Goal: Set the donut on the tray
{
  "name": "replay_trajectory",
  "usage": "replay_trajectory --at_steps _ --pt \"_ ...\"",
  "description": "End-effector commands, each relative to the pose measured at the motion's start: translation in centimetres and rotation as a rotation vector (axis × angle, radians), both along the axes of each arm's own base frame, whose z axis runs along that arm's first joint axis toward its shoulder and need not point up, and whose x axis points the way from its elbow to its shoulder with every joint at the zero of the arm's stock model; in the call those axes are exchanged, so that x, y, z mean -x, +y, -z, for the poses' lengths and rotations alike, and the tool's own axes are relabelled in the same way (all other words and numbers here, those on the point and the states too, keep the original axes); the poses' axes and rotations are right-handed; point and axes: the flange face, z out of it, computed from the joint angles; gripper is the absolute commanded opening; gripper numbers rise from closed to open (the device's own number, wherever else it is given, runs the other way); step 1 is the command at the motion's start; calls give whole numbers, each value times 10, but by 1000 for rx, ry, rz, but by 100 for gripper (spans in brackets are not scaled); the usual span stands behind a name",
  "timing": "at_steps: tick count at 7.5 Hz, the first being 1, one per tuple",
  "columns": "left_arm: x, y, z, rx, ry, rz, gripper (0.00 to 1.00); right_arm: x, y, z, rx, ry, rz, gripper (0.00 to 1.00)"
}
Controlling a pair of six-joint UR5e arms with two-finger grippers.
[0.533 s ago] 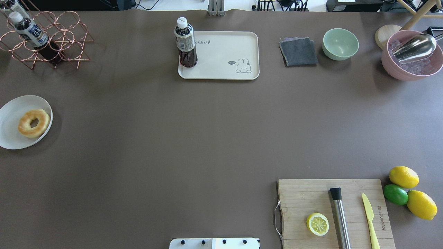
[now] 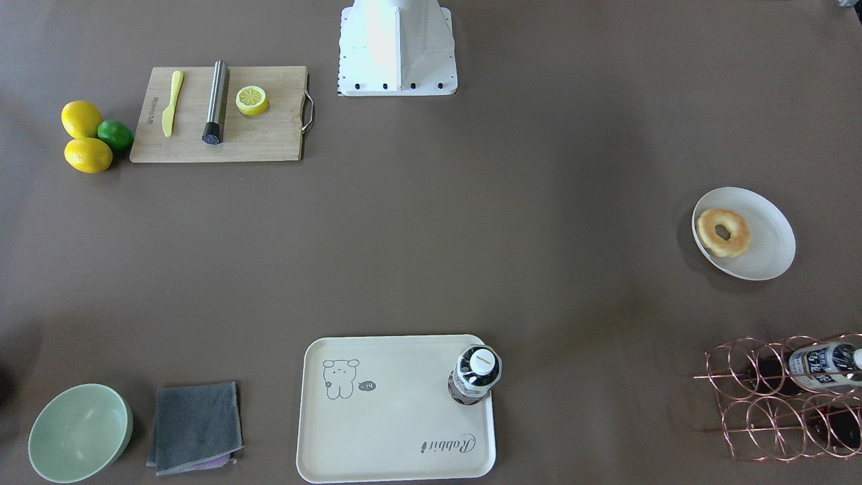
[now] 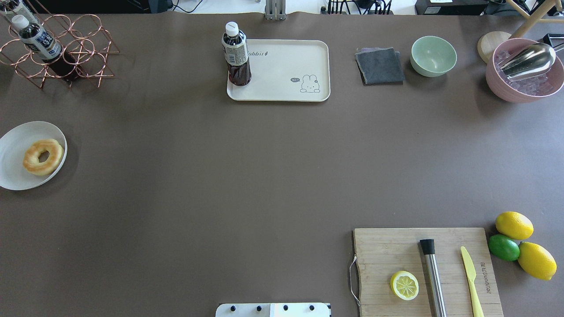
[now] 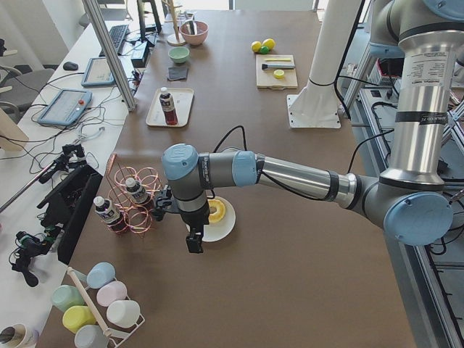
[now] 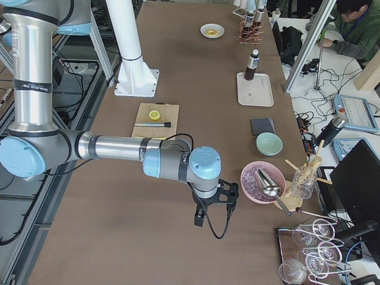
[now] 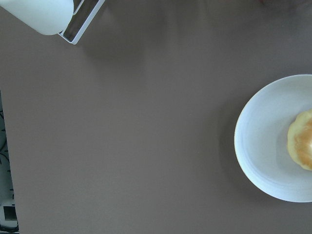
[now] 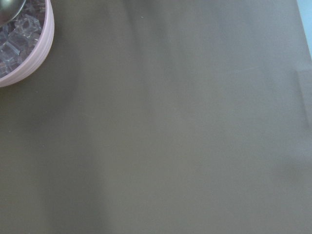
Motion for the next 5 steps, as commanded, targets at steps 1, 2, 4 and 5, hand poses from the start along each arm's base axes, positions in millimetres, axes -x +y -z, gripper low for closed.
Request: replay_trajectory --at_steps 1,2,4,5 --pt "0 -3 1 0 -5 1 98 0 0 0 1 0 0 100" --pt "-1 0 -1 6 -4 2 98 0 0 0 1 0 0 100" --pt "1 1 2 -12 -2 1 98 0 1 -2 6 -2 -1 100" --pt "4 1 4 -36 0 5 98 0 2 -6 13 -2 0 100"
